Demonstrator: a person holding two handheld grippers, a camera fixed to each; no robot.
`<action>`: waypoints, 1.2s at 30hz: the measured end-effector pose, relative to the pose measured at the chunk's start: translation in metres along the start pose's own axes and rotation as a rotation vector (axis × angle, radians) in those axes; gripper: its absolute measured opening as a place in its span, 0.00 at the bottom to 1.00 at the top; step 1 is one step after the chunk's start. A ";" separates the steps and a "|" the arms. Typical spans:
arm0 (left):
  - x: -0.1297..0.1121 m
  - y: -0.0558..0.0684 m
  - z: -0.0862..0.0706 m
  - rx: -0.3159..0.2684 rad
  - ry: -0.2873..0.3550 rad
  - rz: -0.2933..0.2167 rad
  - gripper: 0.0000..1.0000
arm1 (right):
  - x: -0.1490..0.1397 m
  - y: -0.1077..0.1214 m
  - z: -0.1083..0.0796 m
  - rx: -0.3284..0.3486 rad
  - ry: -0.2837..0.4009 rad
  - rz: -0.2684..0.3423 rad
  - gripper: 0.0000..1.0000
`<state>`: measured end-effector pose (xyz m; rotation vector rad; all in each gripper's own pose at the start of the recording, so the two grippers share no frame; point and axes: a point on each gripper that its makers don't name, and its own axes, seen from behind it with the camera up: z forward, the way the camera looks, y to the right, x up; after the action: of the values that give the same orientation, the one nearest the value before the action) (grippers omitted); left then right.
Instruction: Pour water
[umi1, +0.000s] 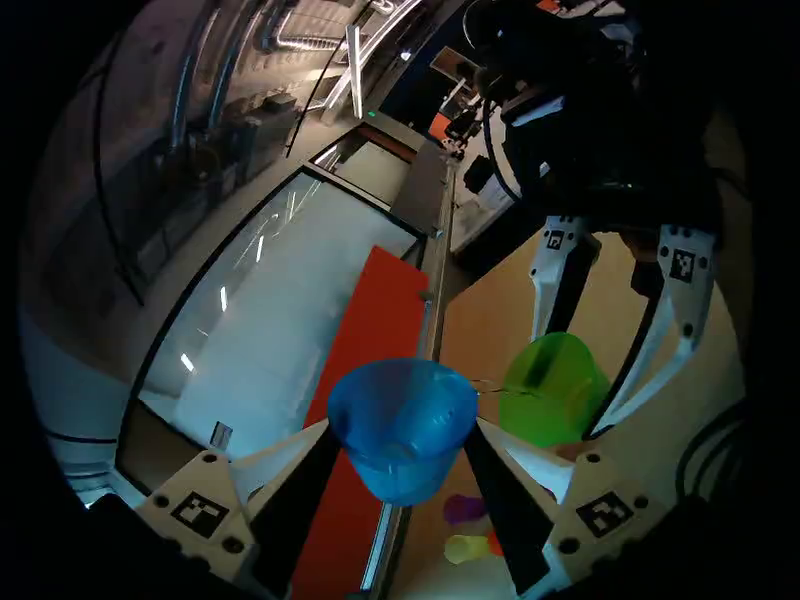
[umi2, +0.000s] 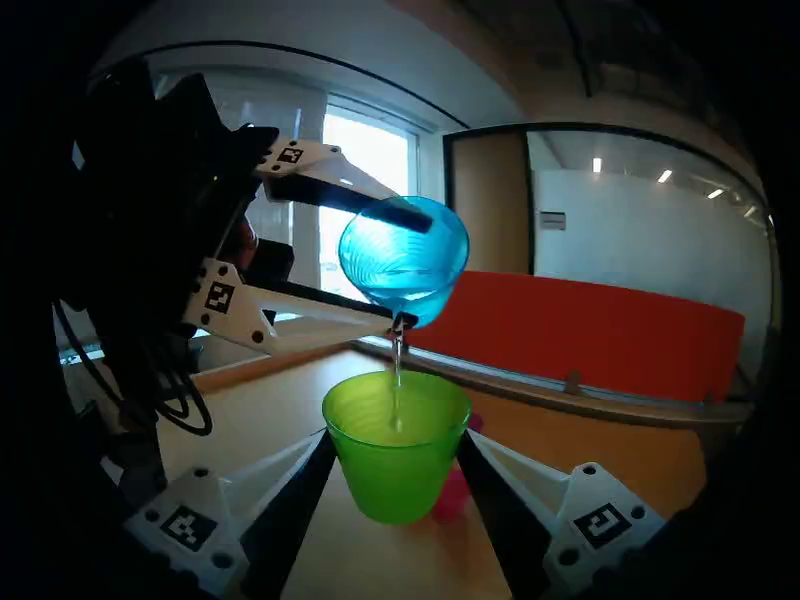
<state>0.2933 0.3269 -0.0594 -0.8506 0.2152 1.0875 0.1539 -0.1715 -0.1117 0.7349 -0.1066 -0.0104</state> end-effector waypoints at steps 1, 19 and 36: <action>0.000 0.000 0.000 0.000 0.000 0.002 0.84 | 0.000 0.000 0.000 0.000 0.000 0.000 0.87; 0.003 0.000 0.004 0.002 0.004 0.034 0.84 | 0.001 0.001 -0.001 -0.001 0.000 -0.001 0.87; 0.005 0.000 0.005 -0.002 0.007 0.061 0.84 | 0.003 0.002 -0.001 -0.001 0.002 -0.004 0.87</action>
<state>0.2952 0.3339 -0.0589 -0.8544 0.2474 1.1415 0.1569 -0.1695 -0.1106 0.7345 -0.1036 -0.0135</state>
